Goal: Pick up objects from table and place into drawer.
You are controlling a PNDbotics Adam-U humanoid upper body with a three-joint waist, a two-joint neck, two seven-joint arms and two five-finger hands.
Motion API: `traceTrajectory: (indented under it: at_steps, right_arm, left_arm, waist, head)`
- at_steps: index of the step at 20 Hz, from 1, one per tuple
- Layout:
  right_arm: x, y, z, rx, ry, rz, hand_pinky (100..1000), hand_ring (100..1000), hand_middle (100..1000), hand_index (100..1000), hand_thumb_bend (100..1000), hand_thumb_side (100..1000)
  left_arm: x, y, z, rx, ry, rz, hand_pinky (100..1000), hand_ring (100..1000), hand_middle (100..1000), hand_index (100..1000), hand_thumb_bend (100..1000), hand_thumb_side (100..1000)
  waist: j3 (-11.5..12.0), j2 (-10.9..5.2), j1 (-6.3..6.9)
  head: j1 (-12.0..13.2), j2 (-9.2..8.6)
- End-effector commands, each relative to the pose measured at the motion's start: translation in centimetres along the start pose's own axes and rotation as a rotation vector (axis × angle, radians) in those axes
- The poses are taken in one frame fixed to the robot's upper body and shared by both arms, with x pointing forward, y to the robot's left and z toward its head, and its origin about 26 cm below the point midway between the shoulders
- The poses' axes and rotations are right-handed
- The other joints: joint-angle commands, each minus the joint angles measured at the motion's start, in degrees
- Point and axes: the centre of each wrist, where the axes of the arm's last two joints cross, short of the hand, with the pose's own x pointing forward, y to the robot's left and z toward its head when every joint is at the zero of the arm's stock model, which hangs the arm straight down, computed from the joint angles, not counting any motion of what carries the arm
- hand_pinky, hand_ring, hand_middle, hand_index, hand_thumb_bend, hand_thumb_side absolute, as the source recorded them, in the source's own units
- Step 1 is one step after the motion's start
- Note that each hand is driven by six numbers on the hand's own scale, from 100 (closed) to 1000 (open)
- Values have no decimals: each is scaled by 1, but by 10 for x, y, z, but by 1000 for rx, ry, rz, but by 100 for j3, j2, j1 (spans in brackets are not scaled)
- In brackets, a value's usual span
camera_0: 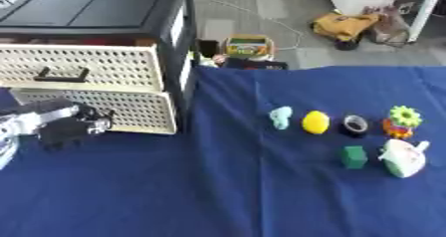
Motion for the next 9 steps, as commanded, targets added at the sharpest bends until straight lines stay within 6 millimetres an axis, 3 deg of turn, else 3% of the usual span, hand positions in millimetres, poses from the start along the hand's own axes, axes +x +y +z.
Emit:
traceTrajectory:
  at_steps: [1, 9]
  right_arm:
    - [6, -6, -8, -13, -32, -4, 630, 648, 582, 695, 100, 1000]
    - [6, -6, -7, -13, -23, -4, 623, 644, 581, 698, 100, 1000]
  left_arm:
    - [8, 12, 27, 18, -47, -36, 359, 389, 483, 802, 100, 1000]
    - [35, 10, 80, 176, -289, 68, 378, 325, 488, 809, 100, 1000]
  waist:
    - [15, -190, -17]
    - [72, -317, -53]
  head:
    - [-78, 61]
    - [-223, 171]
